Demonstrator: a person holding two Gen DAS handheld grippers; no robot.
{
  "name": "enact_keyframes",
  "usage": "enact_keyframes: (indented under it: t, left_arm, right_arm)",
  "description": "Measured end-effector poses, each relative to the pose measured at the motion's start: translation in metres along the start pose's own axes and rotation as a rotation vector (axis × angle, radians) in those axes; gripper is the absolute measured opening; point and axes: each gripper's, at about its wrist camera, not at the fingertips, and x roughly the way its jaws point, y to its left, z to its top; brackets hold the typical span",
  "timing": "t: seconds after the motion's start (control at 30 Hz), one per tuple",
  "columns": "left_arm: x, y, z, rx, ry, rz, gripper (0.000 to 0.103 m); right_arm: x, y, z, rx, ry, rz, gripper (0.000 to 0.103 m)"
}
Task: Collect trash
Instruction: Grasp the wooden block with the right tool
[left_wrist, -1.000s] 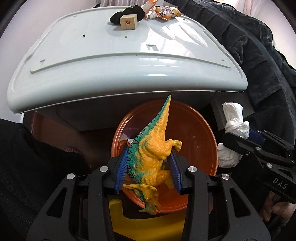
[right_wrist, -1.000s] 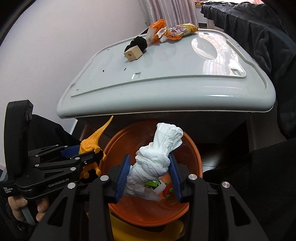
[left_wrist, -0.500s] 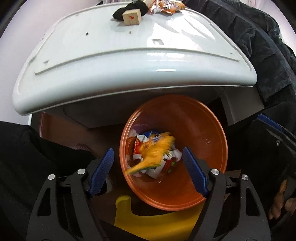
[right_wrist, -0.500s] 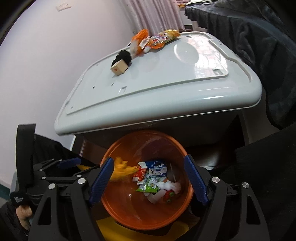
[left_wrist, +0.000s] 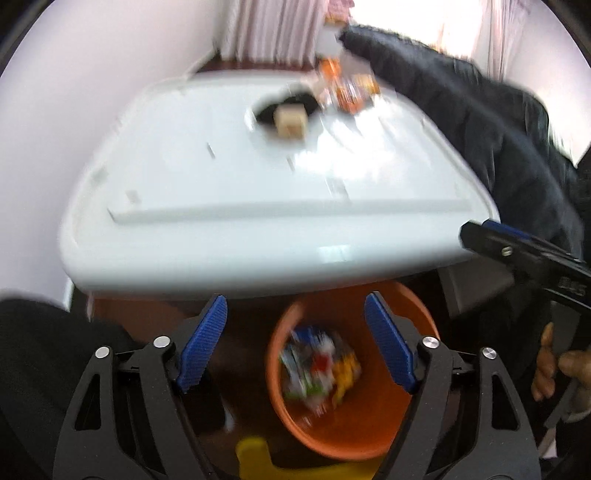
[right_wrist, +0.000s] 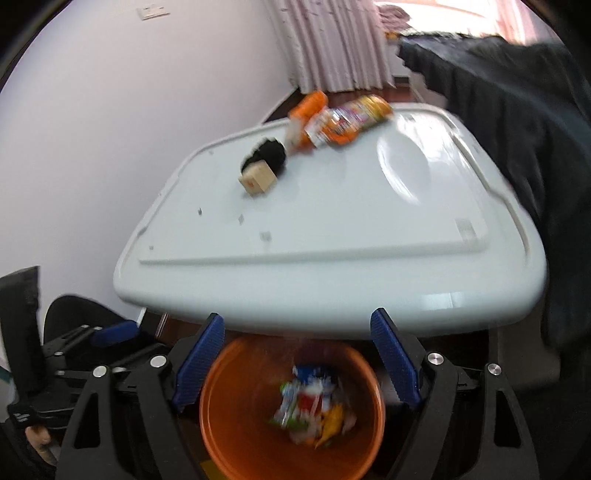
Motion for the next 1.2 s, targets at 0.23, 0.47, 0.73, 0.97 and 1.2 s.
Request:
enact_keyframes:
  t: [0.23, 0.47, 0.73, 0.97, 1.2]
  left_arm:
    - [-0.009, 0.041, 0.046, -0.052, -0.172, 0.103, 0.083]
    - [0.000, 0.073, 0.036, -0.166, -0.169, 0.121, 0.083]
    - [-0.003, 0.085, 0.028, -0.221, -0.178, 0.084, 0.083]
    - [-0.005, 0.084, 0.027, -0.212, -0.183, 0.090, 0.083]
    - [-0.006, 0.065, 0.031, -0.116, -0.196, 0.114, 0.083]
  right_arm:
    - [0.065, 0.041, 0.071, -0.092, -0.058, 0.005, 0.080]
    - [0.154, 0.071, 0.107, -0.105, 0.001, -0.073, 0.080]
    - [0.204, 0.069, 0.123, 0.055, 0.023, -0.201, 0.056]
    - [0.192, 0.073, 0.117, 0.002, 0.004, -0.228, 0.035]
    - [0.124, 0.045, 0.086, -0.032, -0.008, -0.062, 0.035]
